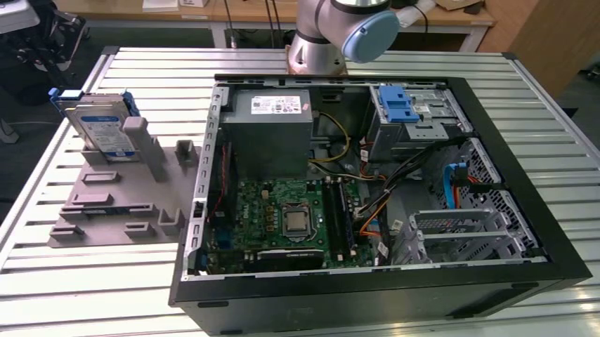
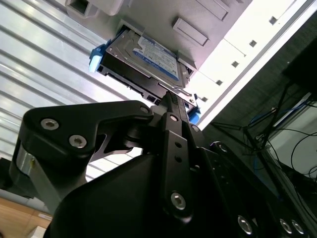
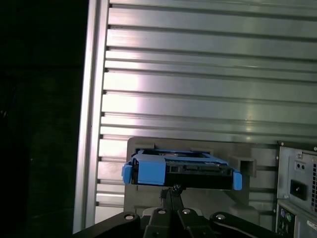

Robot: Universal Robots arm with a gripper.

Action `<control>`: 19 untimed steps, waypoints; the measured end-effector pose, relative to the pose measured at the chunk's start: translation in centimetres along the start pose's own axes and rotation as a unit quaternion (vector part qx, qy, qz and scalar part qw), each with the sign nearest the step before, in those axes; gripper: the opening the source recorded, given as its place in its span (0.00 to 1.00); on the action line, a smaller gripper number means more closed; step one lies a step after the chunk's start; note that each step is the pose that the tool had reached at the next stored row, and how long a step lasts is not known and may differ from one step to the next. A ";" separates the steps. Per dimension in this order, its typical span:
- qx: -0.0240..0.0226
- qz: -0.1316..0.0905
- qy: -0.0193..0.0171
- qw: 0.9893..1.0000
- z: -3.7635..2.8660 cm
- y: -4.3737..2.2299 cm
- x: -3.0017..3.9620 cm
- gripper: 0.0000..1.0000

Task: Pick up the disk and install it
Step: 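Pick up the disk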

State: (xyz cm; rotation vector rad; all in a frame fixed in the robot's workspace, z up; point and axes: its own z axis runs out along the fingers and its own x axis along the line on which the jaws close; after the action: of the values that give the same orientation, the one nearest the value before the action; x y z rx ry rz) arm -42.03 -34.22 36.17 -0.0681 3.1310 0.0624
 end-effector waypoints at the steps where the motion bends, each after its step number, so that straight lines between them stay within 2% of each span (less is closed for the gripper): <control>1: 0.000 -0.001 0.000 1.000 0.00 0.00 0.00 0.11; 19: 0.000 -0.017 0.001 1.000 0.00 0.00 0.00 0.11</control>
State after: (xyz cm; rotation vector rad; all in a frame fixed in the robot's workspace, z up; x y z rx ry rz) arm -42.04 -34.23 36.17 -0.1207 3.1301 0.0626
